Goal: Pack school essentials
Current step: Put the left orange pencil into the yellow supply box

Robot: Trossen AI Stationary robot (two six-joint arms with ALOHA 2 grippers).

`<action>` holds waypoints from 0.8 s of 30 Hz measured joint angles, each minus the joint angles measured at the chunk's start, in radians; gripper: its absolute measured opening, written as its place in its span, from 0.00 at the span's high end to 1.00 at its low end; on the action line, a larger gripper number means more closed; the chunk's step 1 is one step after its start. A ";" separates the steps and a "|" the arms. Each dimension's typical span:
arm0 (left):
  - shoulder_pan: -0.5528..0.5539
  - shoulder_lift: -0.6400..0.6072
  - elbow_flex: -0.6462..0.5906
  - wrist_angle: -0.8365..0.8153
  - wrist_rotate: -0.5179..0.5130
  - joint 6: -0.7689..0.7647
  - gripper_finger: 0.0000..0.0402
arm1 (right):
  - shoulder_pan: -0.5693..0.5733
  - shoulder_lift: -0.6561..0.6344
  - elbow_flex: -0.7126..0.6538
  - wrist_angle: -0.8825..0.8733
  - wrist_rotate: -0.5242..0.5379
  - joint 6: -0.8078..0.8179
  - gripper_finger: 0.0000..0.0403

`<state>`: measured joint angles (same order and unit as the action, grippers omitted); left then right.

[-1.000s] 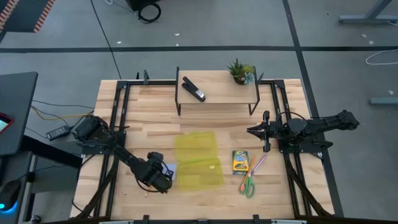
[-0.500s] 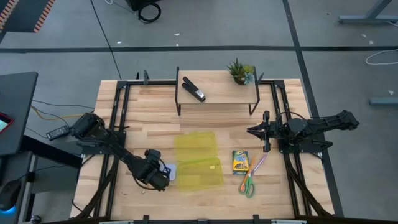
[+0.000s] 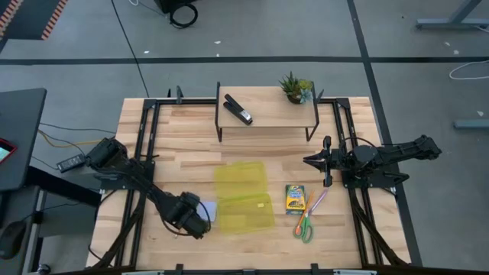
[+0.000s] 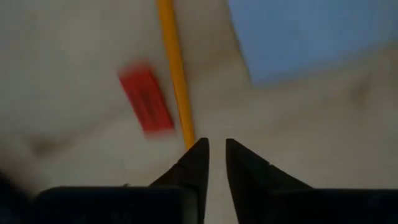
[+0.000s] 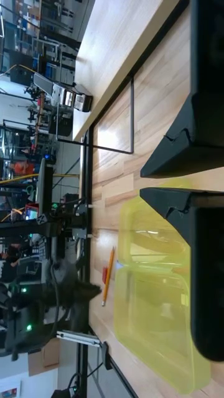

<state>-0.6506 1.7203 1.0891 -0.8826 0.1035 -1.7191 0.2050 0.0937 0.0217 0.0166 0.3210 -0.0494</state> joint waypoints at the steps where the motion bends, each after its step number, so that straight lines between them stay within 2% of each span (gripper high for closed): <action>1: 0.000 0.000 0.005 0.002 0.044 0.003 0.82 | 0.000 0.000 0.000 0.000 0.000 0.000 0.90; 7: -0.022 0.000 -0.034 0.052 0.206 -0.031 0.70 | 0.000 0.000 0.000 0.000 0.000 0.000 0.90; 11: -0.019 -0.001 -0.092 0.191 0.353 -0.049 0.62 | 0.000 0.000 0.000 0.000 0.000 0.000 0.90; 14: -0.002 -0.001 -0.119 0.267 0.409 -0.058 0.58 | 0.000 0.000 0.000 0.000 0.000 0.000 0.90; 20: 0.038 -0.001 -0.162 0.271 0.476 -0.039 0.58 | 0.000 0.000 0.000 0.000 0.000 0.000 0.90; 24: 0.069 -0.001 -0.213 0.348 0.533 -0.023 0.61 | 0.000 0.000 0.000 0.000 0.000 0.000 0.90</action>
<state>-0.5816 1.7191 0.8763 -0.5345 0.6368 -1.7423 0.2052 0.0939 0.0216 0.0166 0.3210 -0.0494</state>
